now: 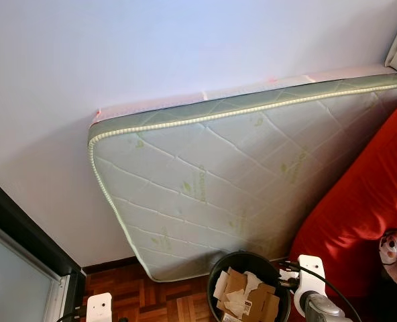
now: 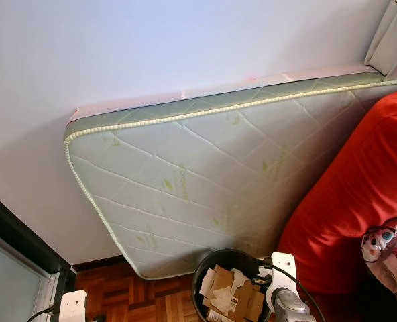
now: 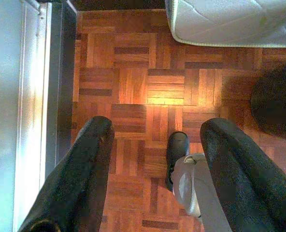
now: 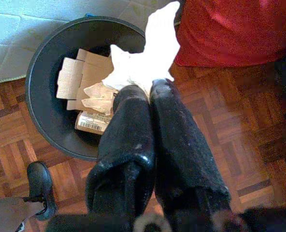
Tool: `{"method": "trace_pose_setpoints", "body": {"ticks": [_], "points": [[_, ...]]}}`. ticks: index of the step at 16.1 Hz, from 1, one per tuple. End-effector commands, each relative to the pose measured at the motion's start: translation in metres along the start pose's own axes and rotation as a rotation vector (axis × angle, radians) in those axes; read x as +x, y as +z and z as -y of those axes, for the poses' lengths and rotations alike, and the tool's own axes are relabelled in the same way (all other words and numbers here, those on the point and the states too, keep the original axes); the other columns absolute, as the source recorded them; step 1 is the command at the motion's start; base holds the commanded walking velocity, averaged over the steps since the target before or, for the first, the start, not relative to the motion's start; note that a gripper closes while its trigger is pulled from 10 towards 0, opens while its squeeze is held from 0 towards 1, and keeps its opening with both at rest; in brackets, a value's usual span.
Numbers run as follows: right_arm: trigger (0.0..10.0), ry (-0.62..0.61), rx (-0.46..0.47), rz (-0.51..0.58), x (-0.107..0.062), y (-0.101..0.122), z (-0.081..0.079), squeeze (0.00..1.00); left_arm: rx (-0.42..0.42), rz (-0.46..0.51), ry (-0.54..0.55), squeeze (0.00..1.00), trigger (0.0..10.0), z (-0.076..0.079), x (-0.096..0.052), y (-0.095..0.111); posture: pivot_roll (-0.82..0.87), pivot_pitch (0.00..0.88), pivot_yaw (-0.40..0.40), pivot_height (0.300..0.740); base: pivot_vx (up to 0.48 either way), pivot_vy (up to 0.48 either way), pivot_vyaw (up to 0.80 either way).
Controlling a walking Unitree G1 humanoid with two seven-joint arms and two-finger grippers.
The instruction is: Clean up the room
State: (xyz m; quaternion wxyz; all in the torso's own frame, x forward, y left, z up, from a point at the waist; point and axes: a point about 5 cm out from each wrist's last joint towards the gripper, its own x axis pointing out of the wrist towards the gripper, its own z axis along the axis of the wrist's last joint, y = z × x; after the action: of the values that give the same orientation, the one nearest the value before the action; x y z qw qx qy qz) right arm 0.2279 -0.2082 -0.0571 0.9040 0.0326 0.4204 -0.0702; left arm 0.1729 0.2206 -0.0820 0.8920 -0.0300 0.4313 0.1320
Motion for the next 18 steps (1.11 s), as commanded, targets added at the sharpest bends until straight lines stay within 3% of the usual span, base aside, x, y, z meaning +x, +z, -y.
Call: {"method": "trace_pose_setpoints", "body": {"ticks": [1,14,18], "points": [[10.0,0.067,-0.005,-0.048,-0.006,-0.0369,-0.0138,0.0,-0.025,0.006,-0.086,0.0,10.0,0.0225,0.0044,0.0175,0.04,0.0,0.036,0.74,0.0,0.0,0.0],[10.0,0.075,0.033,-0.049,-0.0063,-0.0382,-0.0151,0.0,0.03,0.039,-0.12,0.0,10.0,0.0221,0.0047,0.0229,0.03,0.0,0.027,0.74,0.0,0.0,0.0],[10.0,0.083,0.035,-0.004,-0.0064,-0.0333,-0.0111,0.0,0.029,0.092,-0.136,0.0,10.0,0.0275,0.0038,0.0267,0.02,0.0,-0.001,0.74,0.0,0.0,0.0]]}}
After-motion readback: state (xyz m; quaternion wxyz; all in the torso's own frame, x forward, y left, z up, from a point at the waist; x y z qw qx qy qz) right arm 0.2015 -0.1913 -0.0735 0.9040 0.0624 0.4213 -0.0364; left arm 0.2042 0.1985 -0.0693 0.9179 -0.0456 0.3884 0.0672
